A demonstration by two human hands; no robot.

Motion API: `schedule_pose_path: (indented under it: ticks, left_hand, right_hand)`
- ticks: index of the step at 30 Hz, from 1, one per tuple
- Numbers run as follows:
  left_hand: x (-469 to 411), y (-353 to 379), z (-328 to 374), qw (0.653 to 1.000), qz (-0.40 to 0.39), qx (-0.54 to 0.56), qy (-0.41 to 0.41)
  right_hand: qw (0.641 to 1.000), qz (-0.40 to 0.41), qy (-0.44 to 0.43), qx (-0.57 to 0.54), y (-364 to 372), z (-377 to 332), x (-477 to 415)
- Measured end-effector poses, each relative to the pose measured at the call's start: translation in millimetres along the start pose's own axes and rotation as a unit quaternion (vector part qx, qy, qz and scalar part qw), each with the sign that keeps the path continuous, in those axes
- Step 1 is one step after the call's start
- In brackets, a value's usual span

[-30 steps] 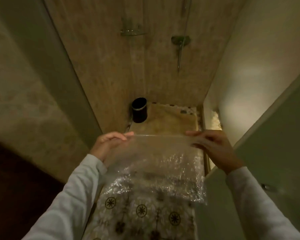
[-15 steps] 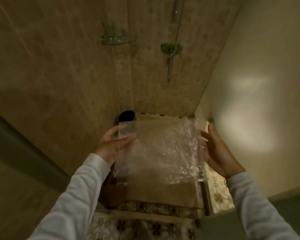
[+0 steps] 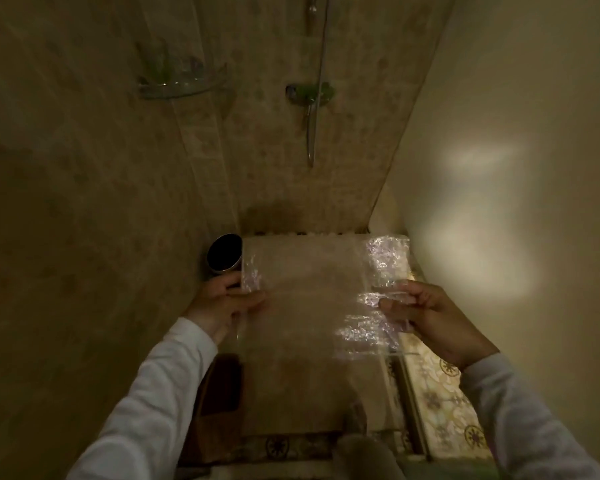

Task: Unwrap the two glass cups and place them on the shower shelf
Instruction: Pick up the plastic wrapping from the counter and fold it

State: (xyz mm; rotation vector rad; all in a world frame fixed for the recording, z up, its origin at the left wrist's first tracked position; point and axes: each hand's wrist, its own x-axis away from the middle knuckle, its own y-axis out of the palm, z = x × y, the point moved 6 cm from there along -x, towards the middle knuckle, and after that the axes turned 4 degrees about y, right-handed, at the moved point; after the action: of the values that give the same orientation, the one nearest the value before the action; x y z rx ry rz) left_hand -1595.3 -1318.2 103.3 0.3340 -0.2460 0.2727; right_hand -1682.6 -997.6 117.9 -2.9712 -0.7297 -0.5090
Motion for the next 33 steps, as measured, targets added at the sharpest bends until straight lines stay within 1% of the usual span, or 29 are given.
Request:
schedule_pose_path:
  ticks: [2,6,9,13,15,17,19,21,24,27,28,29,31,33]
  left_hand:
    - [-21,5,0,1.0,-0.017,-0.006,0.008]
    - [-73,22,2,1.0,-0.021,0.002,0.012]
    - [-129,45,7,1.0,-0.017,-0.013,0.01]
    - [-230,87,13,1.0,-0.003,-0.02,0.005]
    - [-273,106,19,0.999,0.013,-0.034,0.014]
    - [-307,126,30,0.999,0.016,-0.036,0.035]
    - [-326,143,46,0.997,-0.013,-0.026,0.068]
    - [-340,159,62,0.995,-0.05,-0.015,0.083]
    - [-359,168,81,0.997,-0.065,0.01,0.045]
    - [-374,170,95,0.992,-0.042,0.115,-0.026]
    - [-379,168,97,0.992,-0.028,0.118,-0.041]
    - [-384,168,99,0.995,-0.016,0.089,-0.045]
    - [-397,164,107,1.0,0.007,0.014,-0.011]
    - [-410,156,113,0.999,0.037,-0.018,0.03]
  right_hand:
    - [1.0,-0.007,0.002,-0.019,-15,-2,-18]
    - [0.998,-0.041,0.008,-0.043,-45,-14,-71]
    - [0.997,-0.069,0.008,-0.036,-75,-33,-126]
    - [0.995,-0.065,0.014,-0.069,-137,-58,-213]
    - [0.997,-0.054,-0.005,-0.061,-166,-74,-244]
    - [0.998,-0.027,-0.051,-0.029,-197,-96,-271]
    - [0.996,-0.006,-0.085,0.018,-219,-116,-292]
    - [0.993,-0.026,-0.103,0.048,-232,-135,-313]
    - [0.986,-0.066,-0.131,0.074,-242,-161,-338]
    - [0.981,-0.072,-0.167,0.068,-248,-186,-362]
    - [0.979,-0.071,-0.179,0.073,-245,-193,-370]
    - [0.975,-0.07,-0.192,0.081,-242,-198,-377]
    - [0.969,-0.076,-0.209,0.111,-233,-206,-395]
    - [0.967,-0.093,-0.189,0.141,-227,-211,-415]
